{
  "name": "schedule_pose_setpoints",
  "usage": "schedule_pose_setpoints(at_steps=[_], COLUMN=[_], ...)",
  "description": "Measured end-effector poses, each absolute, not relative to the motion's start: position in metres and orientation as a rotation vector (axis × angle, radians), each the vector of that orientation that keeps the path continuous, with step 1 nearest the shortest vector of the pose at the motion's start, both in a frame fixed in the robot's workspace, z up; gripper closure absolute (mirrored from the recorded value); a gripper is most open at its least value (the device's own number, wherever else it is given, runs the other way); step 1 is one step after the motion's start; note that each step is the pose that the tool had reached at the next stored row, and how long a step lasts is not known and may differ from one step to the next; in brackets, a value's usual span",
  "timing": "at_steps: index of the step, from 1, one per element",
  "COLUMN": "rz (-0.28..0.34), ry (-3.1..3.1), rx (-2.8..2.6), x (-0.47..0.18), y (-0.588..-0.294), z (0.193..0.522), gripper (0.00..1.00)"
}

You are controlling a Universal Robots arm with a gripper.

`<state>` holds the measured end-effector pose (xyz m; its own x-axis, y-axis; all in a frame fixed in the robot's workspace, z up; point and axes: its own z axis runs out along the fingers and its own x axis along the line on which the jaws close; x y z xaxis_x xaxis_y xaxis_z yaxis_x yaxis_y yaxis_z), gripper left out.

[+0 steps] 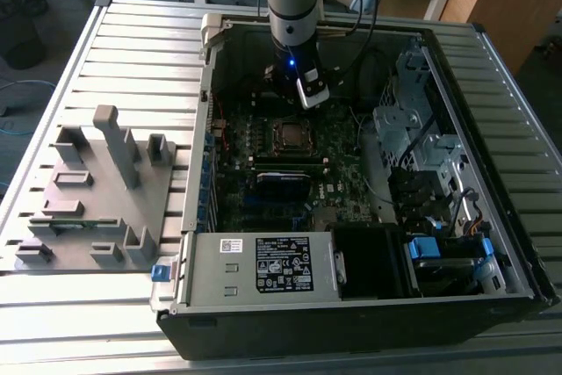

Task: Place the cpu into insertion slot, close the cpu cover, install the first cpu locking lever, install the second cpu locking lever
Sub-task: 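Install the first cpu locking lever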

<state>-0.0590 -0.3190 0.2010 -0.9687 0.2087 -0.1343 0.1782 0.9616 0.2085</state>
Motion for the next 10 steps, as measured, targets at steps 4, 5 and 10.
schedule_pose_setpoints(at_steps=[4,5,10], rz=[0.293,0.293,0.294], ry=[2.957,2.957,2.944], rx=[0.294,0.294,0.289], x=[-0.059,-0.059,-0.0589], y=[-0.3185,-0.3184,-0.3183], z=[0.2009,0.2008,0.2002], gripper=[0.9,0.9,0.9])
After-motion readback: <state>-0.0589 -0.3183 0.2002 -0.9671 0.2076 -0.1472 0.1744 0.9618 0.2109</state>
